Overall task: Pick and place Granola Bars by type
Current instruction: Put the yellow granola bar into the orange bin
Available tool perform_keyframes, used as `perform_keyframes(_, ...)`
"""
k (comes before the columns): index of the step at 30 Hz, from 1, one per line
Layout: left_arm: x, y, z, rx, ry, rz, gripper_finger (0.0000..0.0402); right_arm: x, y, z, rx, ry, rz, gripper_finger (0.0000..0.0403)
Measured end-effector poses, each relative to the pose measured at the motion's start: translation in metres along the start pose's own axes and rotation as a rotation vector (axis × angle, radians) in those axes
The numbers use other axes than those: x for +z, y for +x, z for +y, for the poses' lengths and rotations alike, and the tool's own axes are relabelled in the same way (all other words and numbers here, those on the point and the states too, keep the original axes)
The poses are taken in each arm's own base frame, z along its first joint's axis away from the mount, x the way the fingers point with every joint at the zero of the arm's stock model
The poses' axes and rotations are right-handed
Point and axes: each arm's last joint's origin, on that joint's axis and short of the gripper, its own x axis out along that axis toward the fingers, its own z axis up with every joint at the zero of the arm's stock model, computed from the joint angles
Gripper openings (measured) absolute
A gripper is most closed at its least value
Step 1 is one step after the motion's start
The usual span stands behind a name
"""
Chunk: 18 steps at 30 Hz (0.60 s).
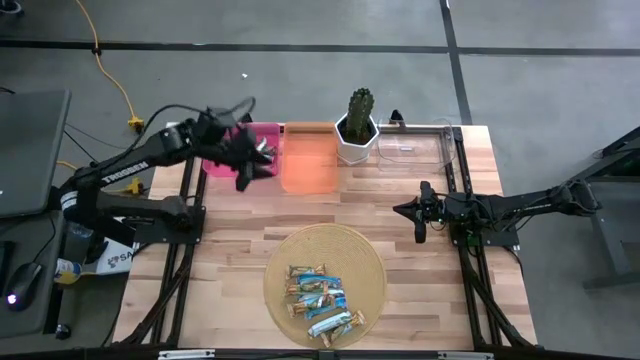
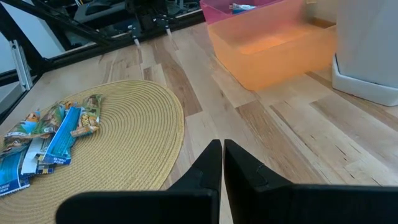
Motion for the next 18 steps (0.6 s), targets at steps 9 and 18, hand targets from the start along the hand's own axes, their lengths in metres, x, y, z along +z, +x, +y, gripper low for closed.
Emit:
perform_keyframes(9, -0.023, 0.019, -0.057, 0.108, 0.202, 0.144, 0.0220, 0.000, 0.000, 0.000, 0.000, -0.001, 0.000, 0.0000)
perform_keyframes(18, -0.041, 0.029, -0.094, 0.091, 0.257, 0.205, 0.0220, 0.000, 0.000, 0.000, 0.000, 0.001, 0.000, 0.0000)
